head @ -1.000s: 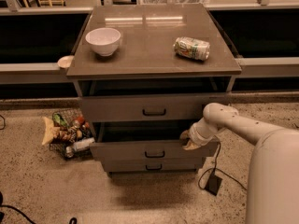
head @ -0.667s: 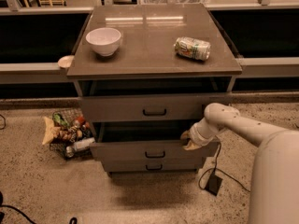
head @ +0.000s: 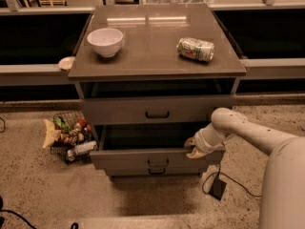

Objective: Open middle drawer

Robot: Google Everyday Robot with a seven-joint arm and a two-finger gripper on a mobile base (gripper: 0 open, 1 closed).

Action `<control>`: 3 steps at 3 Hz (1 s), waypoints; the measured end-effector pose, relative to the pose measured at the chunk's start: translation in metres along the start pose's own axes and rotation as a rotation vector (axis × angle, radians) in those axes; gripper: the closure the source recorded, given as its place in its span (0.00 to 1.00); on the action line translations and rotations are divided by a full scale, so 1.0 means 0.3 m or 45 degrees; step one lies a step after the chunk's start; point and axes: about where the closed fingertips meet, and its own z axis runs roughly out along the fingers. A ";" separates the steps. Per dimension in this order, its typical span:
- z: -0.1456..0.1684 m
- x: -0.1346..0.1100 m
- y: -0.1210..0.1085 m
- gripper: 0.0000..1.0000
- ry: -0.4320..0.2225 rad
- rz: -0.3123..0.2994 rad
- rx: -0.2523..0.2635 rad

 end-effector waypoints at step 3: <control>0.000 0.000 0.000 0.37 0.000 0.000 0.000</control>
Offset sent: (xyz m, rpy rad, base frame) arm 0.0001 0.0000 0.0001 0.0000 0.0000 0.0001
